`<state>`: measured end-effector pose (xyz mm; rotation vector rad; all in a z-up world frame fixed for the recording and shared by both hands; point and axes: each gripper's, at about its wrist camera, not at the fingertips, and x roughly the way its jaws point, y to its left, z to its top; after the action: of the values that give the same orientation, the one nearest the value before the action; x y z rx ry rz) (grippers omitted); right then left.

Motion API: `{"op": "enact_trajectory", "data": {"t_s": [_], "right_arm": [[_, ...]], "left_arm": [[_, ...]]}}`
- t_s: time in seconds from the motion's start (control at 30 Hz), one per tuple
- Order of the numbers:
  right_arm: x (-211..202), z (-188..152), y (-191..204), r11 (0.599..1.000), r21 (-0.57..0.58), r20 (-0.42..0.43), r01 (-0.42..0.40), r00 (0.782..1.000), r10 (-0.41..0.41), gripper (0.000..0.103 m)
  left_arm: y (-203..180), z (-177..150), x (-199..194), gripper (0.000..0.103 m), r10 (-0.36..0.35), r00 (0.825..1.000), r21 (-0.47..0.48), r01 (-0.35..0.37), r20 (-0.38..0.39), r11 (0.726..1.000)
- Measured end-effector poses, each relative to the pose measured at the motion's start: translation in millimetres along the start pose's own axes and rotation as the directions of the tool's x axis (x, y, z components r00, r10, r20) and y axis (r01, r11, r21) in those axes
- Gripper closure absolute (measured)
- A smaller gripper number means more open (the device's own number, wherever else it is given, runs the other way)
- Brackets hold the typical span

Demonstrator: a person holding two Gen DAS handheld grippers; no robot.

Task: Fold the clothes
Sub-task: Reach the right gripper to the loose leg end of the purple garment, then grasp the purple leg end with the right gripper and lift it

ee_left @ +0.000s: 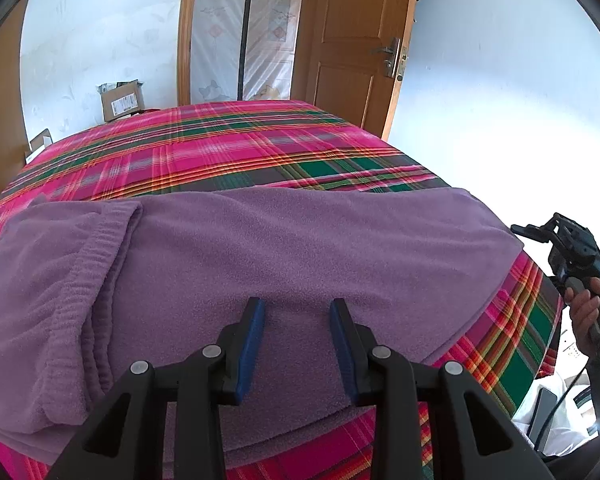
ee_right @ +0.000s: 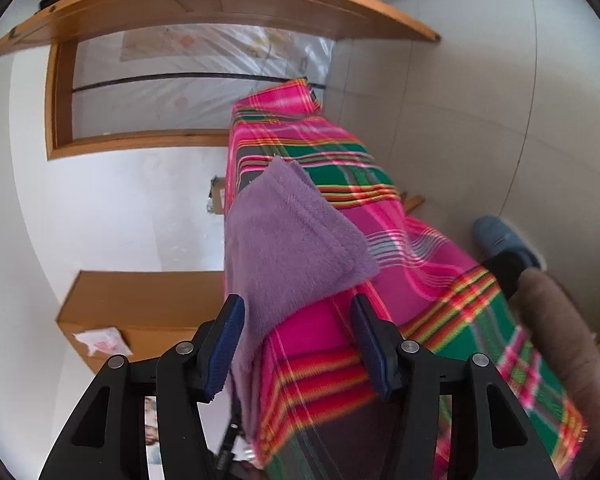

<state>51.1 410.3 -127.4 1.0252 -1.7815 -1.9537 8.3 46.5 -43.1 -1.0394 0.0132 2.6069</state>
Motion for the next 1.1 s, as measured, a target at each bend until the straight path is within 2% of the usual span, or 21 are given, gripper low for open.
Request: {"op": "enact_trajectory", "data": {"t_s": [0.13, 0.23, 0.33, 0.4, 0.43, 0.5, 0.6, 0.83, 1.1], "right_arm": [[0, 8, 8, 0.999, -0.005, 0.034, -0.041, 0.999, 0.041, 0.045], [-6, 13, 15, 0.996, -0.022, 0.099, -0.082, 0.992, 0.084, 0.046], [-13, 14, 19, 0.994, -0.043, 0.134, -0.105, 0.985, 0.11, 0.051], [-14, 11, 22, 0.995, -0.064, 0.133, -0.081, 0.987, 0.089, 0.063], [-14, 10, 23, 0.995, -0.075, 0.131, -0.066, 0.988, 0.076, 0.066], [-14, 8, 25, 0.995, -0.096, 0.128, -0.037, 0.99, 0.049, 0.083], [-15, 5, 31, 0.991, -0.134, 0.131, 0.001, 0.991, 0.017, 0.093], [-13, 2, 70, 0.959, -0.282, 0.157, 0.018, 0.987, 0.027, 0.095], [0, -22, 145, 0.875, -0.484, 0.088, -0.034, 0.992, 0.087, 0.095]], "left_arm": [[2, 0, 0, 0.068, -0.012, 1.0, -0.014, 0.012, 0.003, 1.0], [4, 0, 0, 0.068, -0.02, 1.0, -0.026, 0.02, 0.004, 0.999], [4, 1, 1, 0.068, -0.021, 1.0, -0.03, 0.021, 0.004, 0.999], [4, 1, 1, 0.068, -0.021, 1.0, -0.032, 0.021, 0.005, 0.999], [4, 1, 1, 0.068, -0.021, 1.0, -0.033, 0.021, 0.005, 0.999], [4, 1, 1, 0.068, -0.023, 1.0, -0.035, 0.023, 0.005, 0.999], [4, 2, 2, 0.068, -0.025, 1.0, -0.039, 0.025, 0.005, 0.999], [4, 1, 1, 0.068, -0.027, 1.0, -0.042, 0.027, 0.006, 0.999], [3, 2, 0, 0.068, -0.017, 1.0, -0.042, 0.017, 0.006, 0.999]]}}
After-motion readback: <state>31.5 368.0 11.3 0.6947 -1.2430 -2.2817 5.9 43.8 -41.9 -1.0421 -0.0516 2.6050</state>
